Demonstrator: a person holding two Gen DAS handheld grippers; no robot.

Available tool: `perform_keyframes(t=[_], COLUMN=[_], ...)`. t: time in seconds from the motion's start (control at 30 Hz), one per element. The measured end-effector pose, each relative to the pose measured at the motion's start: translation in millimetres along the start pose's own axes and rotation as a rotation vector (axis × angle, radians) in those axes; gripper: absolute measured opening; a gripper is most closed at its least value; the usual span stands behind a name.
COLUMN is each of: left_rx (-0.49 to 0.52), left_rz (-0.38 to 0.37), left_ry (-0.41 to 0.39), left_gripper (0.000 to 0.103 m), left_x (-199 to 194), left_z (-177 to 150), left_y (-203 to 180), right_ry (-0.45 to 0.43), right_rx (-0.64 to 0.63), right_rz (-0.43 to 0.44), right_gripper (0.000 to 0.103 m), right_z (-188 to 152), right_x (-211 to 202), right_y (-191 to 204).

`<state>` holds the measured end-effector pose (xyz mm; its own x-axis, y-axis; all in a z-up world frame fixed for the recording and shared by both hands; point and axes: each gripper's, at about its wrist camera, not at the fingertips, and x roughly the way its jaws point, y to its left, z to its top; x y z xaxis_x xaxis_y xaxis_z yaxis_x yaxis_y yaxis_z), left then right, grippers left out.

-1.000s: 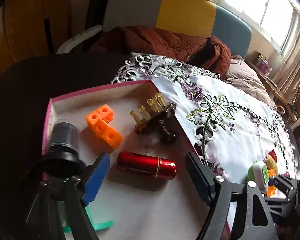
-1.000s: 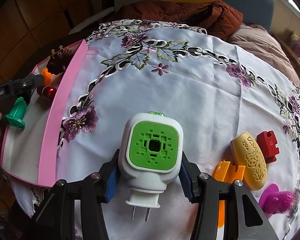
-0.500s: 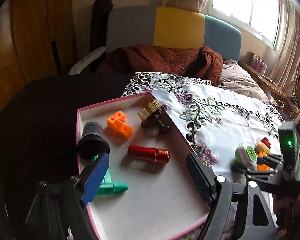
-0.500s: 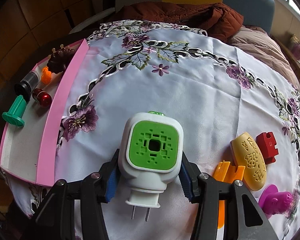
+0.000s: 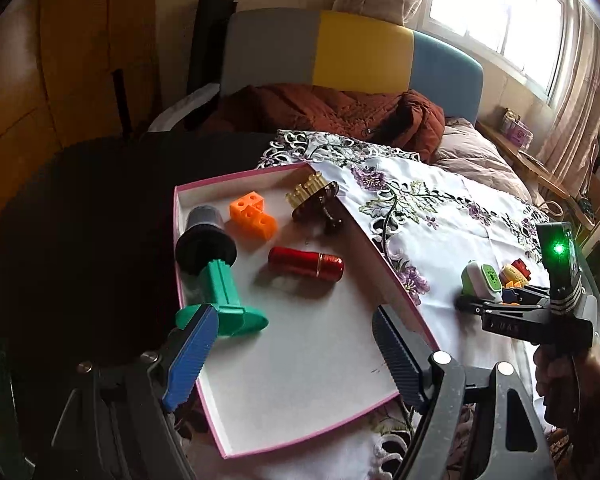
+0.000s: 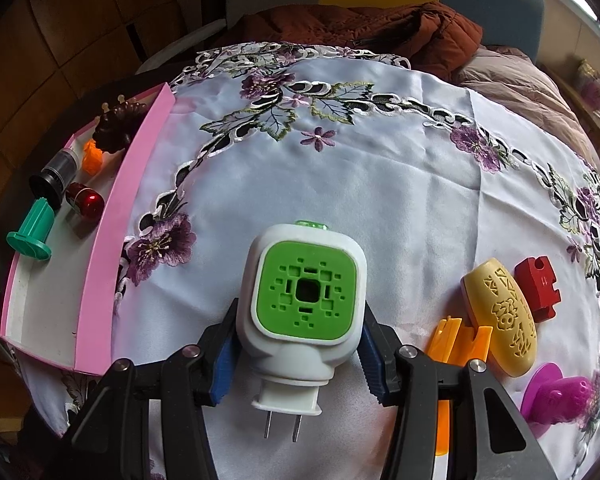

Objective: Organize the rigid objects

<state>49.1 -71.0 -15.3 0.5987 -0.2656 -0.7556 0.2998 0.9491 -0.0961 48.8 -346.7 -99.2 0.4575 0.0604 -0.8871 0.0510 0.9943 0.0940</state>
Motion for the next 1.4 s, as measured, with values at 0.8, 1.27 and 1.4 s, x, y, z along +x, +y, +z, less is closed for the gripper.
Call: perform_keyframes(t=[0.8, 1.27, 1.4], left_rx=[-0.044, -0.121, -0.141], left_rz=[0.012, -0.005, -0.006], left_ry=[0.017, 0.031, 0.009], left_gripper=[0.081, 0.079, 0.079], left_x=[-4, -10, -19], left_z=[-17, -28, -29], left_y=[16, 49, 67], right_ry=[-0.010, -0.038, -0.038], right_rx=[-0.018, -0.065, -0.054], right_rz=[-0.007, -0.044, -0.044], right_gripper=[0.053, 0.052, 0.052], right_z=[-2, -6, -6], right_x=[0, -1, -1], right_y=[2, 9, 8])
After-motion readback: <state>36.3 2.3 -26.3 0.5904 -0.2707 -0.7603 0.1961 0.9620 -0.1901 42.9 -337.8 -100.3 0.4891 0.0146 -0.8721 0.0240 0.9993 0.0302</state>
